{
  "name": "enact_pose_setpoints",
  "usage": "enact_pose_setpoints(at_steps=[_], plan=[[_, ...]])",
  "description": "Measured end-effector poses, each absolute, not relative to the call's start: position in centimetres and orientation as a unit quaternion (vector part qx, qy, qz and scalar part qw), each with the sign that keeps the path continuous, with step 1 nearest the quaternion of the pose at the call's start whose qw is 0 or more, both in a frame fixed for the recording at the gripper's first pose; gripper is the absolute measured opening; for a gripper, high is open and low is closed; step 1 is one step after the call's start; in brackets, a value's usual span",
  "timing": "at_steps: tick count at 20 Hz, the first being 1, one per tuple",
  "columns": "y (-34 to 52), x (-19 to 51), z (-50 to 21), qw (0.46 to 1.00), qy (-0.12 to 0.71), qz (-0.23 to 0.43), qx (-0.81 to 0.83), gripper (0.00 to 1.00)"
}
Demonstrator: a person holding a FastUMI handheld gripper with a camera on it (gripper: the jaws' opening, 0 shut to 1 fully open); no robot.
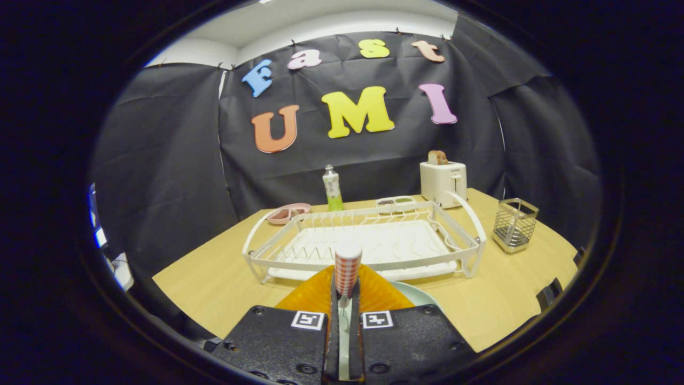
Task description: Take the plate from the dish rack, then take the spoon from the basket and place it into the plate.
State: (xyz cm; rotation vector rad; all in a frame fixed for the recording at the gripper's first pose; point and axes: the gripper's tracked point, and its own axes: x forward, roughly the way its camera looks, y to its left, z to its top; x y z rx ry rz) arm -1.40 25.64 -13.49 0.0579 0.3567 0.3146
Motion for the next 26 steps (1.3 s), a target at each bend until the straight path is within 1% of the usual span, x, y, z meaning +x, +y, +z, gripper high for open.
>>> enact_pose_setpoints(at_steps=[5,7,12,13,16,19,22,26], plan=[[24.5,-0.7,-13.8,0.973,0.177,0.141,0.039,0.20],[24.1,-0.4,-13.7,0.974,0.177,0.136,0.039,0.32],[22.3,0.5,-12.7,0.982,0.150,0.111,0.007,0.87],[22.0,0.5,-12.2,0.984,0.141,0.108,0.005,0.89],[21.3,0.4,-10.8,0.988,0.116,0.098,-0.010,1.00],[20.8,-0.3,-9.5,0.990,0.099,0.096,-0.019,1.00],[20.1,-1.2,-8.8,0.990,0.100,0.100,-0.015,1.00],[18.5,-4.2,-7.6,0.991,0.077,0.109,-0.008,1.00]])
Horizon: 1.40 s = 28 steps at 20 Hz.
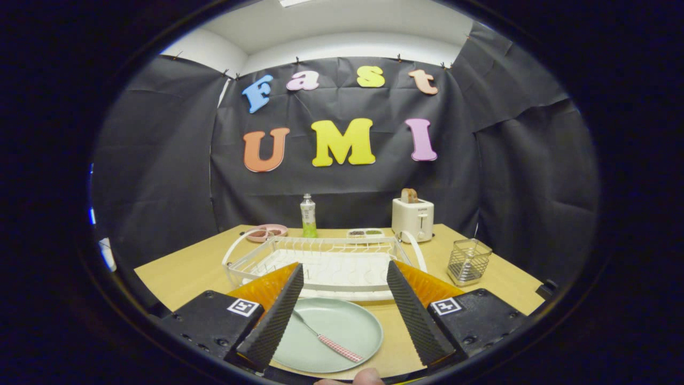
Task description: Take the plate from the dish rack, then take the spoon from the basket and place it into the plate.
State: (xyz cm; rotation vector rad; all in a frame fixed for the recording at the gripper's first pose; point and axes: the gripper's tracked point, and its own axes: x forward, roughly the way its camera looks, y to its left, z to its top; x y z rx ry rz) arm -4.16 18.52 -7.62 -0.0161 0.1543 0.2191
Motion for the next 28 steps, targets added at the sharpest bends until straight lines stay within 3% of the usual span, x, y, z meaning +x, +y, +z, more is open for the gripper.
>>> enact_pose_setpoints(at_steps=[12,18,28], plan=[[14.0,-11.7,-2.8,0.996,0.036,0.087,0.008,1.00],[16.0,-15.1,0.6,0.995,0.003,0.099,0.002,1.00],[17.8,-15.6,-0.7,0.993,0.039,0.114,0.008,1.00]])
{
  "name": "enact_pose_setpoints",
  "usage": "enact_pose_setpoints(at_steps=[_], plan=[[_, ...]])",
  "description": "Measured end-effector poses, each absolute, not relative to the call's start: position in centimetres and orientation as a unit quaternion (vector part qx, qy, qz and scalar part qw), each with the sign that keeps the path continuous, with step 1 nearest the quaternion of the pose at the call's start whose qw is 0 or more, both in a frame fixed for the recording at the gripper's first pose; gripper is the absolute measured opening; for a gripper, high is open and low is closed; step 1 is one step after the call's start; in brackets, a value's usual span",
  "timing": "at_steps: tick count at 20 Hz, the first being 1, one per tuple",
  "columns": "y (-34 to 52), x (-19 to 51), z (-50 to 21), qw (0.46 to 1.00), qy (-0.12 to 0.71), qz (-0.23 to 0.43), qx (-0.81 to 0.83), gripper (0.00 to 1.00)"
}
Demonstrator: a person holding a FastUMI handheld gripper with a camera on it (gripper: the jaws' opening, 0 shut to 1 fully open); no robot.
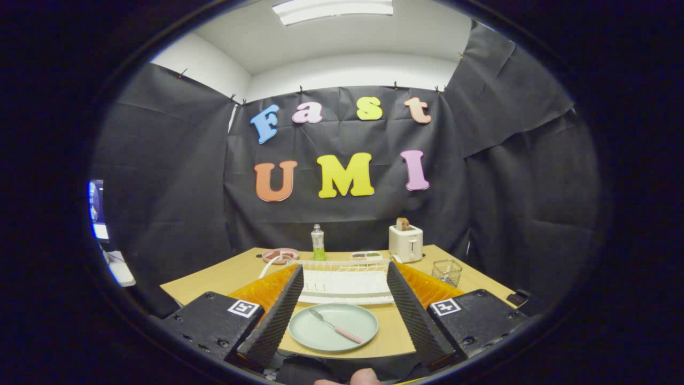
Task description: Take the plate from the dish rack, then take the spoon from the basket and place it into the plate.
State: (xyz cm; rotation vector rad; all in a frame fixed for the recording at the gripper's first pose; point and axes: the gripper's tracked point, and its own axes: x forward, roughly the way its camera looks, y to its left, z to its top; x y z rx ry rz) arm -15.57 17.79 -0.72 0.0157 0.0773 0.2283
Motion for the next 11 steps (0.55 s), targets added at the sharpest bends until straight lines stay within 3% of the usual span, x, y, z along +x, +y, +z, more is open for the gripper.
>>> enact_pose_setpoints(at_steps=[11], plan=[[18.09,-15.56,-1.13,0.991,0.050,0.122,0.003,1.00]])
